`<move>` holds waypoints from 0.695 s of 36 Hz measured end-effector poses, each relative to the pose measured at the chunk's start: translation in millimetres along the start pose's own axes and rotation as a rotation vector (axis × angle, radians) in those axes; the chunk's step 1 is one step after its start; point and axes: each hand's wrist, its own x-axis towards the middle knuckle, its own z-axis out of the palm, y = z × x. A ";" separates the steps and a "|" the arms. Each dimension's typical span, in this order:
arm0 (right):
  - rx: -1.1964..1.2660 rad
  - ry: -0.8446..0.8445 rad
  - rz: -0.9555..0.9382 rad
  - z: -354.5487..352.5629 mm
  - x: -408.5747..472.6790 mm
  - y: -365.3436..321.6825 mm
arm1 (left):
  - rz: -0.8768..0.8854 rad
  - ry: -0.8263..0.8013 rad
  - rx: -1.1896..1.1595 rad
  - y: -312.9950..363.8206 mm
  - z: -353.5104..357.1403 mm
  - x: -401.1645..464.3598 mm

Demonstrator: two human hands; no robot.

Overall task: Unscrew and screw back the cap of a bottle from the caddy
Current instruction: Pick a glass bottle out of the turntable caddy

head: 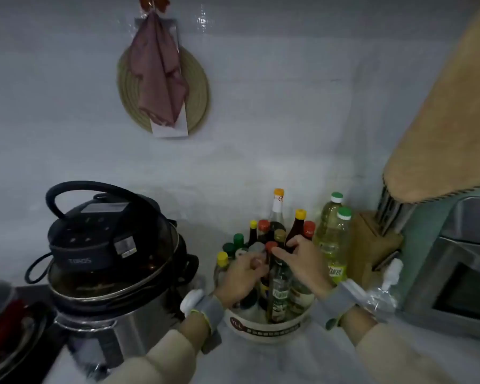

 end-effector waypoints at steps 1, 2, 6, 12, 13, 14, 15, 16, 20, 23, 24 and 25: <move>-0.039 -0.027 -0.001 -0.3 -1.9 -1.6 | 0.012 -0.043 0.067 -5.1 5.6 0.1; -0.078 -0.031 -0.003 0.1 -2.8 -2.2 | 0.016 -0.087 0.129 -8.6 9.7 -0.4; -0.069 -0.054 -0.013 6.0 -4.8 0.6 | 0.025 -0.187 0.125 -15.6 28.2 -3.9; -0.051 -0.056 -0.046 11.7 -4.0 4.8 | -0.009 -0.064 0.021 -21.7 44.4 -3.9; -0.057 -0.043 -0.053 13.2 -4.9 5.0 | -0.019 -0.045 0.015 -22.9 45.0 -3.7; -0.057 -0.034 -0.062 13.9 -6.1 4.2 | -0.019 -0.026 0.008 -24.5 45.2 -3.5; -0.055 -0.026 -0.070 13.7 -7.7 3.2 | -0.026 -0.015 0.002 -26.1 45.7 -3.6; -0.057 -0.024 -0.078 12.5 -8.4 1.9 | -0.023 -0.009 -0.014 -26.4 45.1 -4.6; -0.024 -0.004 -0.149 -3.3 -9.1 -13.3 | 0.045 0.054 -0.053 -16.0 35.6 -6.2; -0.015 0.062 -0.246 -23.4 -6.2 -38.5 | 0.153 0.092 -0.074 6.5 21.2 -3.5; -0.029 0.084 -0.259 -30.2 -6.0 -47.0 | 0.176 0.120 -0.077 15.0 15.9 -3.9; -0.045 0.108 -0.277 -36.3 -5.6 -55.1 | 0.194 0.142 -0.080 23.7 10.2 -5.0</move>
